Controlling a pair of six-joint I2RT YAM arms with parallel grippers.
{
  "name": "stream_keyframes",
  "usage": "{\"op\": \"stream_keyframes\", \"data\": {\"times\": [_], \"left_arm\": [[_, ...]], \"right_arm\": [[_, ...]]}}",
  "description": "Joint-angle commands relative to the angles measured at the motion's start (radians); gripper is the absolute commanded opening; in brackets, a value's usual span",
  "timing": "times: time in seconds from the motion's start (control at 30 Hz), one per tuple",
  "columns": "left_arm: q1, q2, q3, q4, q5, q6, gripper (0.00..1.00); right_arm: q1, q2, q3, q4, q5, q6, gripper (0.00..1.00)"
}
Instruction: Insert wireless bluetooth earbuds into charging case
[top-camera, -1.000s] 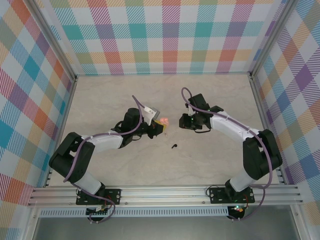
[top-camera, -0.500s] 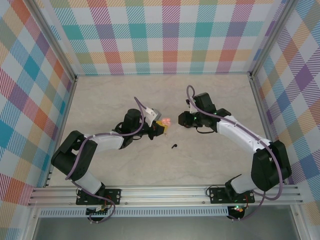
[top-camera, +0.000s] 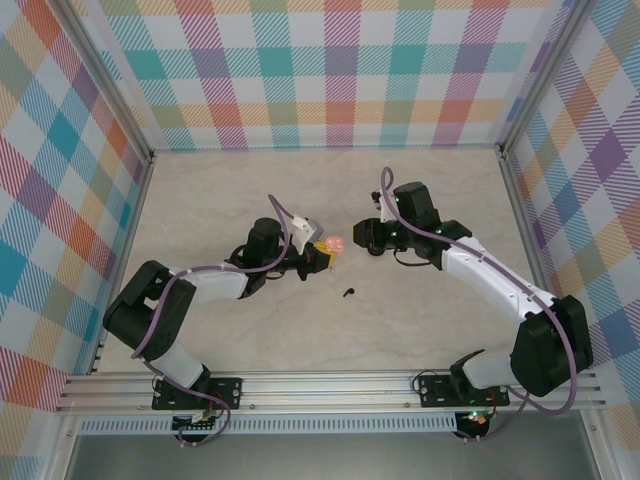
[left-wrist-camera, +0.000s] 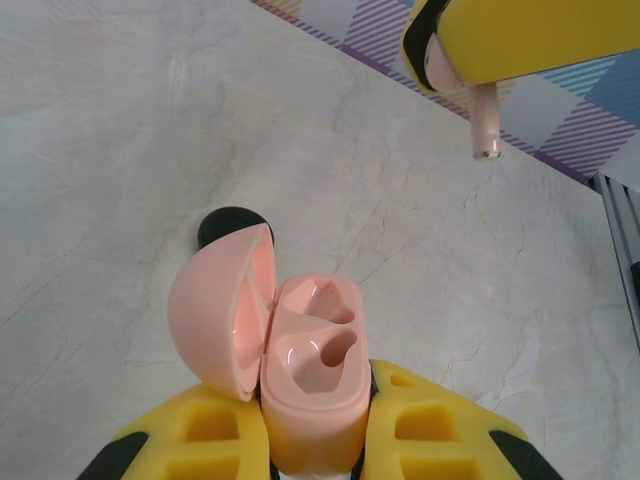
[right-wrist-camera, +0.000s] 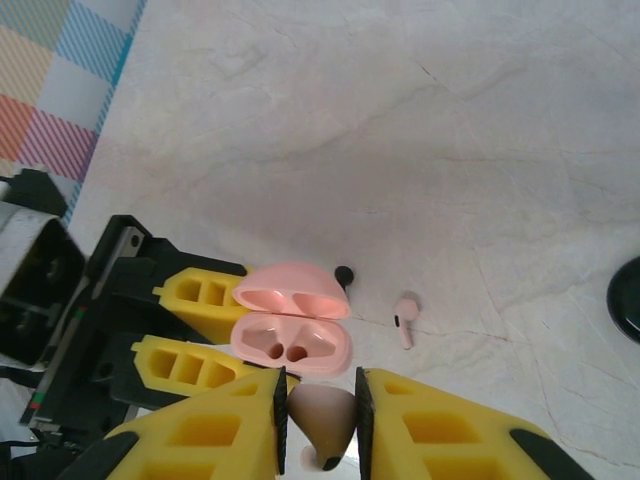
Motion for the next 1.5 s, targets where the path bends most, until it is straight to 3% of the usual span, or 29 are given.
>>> {"op": "stream_keyframes", "data": {"times": [0.0,1.47], "left_arm": [[-0.014,-0.021,-0.006,0.042,0.025,0.000,0.12],[-0.044,-0.083,0.036,0.044,0.086,-0.033,0.12]], "right_arm": [[0.005,-0.024,0.009,0.041,-0.040,-0.026,0.27],[0.127,0.025,0.048,0.086,0.075,-0.033,0.28]]}}
